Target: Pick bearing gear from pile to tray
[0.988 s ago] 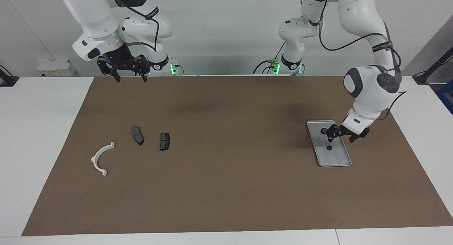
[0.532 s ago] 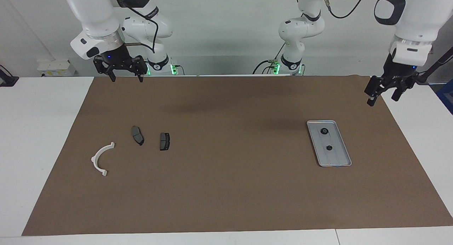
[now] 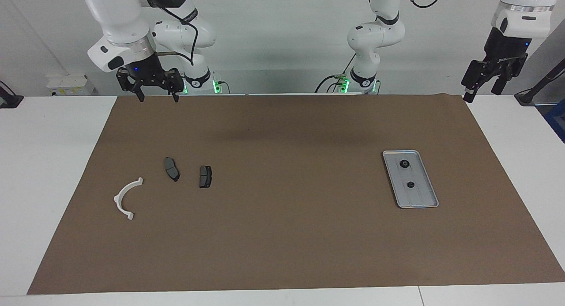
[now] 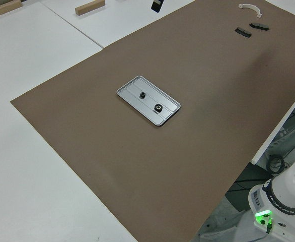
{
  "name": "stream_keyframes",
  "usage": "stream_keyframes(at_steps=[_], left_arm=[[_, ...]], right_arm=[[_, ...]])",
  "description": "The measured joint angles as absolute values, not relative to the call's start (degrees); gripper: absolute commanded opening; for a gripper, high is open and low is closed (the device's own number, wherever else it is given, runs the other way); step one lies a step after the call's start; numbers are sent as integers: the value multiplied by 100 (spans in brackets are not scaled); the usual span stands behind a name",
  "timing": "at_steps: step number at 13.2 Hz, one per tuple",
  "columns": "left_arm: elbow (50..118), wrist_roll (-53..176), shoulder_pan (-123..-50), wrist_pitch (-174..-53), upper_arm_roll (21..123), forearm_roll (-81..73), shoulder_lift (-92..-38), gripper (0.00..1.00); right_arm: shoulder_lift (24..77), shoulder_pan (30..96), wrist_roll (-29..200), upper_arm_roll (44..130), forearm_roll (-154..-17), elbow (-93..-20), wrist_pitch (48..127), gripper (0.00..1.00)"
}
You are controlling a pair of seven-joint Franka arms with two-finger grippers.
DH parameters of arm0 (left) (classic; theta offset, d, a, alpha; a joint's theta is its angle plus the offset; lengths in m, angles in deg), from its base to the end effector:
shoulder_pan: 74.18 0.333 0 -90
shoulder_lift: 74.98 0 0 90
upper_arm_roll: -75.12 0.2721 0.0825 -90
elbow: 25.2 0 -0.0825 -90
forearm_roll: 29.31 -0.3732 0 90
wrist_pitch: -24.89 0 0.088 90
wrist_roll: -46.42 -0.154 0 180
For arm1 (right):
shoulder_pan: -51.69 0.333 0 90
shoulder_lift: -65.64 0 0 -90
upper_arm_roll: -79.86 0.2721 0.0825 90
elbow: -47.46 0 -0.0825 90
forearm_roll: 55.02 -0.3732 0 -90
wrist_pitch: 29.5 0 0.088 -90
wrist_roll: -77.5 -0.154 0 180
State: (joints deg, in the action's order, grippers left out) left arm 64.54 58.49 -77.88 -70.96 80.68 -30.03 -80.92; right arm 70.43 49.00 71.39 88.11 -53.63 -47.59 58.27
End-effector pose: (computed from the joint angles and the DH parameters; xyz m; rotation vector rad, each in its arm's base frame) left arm 0.5339 0.0216 0.6020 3.0854 0.3778 0.3264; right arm 0.5122 0.0482 0.5338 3.1004 -0.0167 -0.0627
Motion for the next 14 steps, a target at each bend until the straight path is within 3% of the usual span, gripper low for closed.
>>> stream_keyframes(at_steps=[3, 14], left_arm=[[6484, 5599, -8070, -6610, 8114, -3003, -8092, 100], [6511, 5486, -8050, -6207, 7772, -3003, -8105, 100]], right_arm=[[7043, 4883, 7139, 8806, -5363, -4762, 5827, 100], [7043, 4849, 7139, 8759, -5474, -4762, 5827, 100]])
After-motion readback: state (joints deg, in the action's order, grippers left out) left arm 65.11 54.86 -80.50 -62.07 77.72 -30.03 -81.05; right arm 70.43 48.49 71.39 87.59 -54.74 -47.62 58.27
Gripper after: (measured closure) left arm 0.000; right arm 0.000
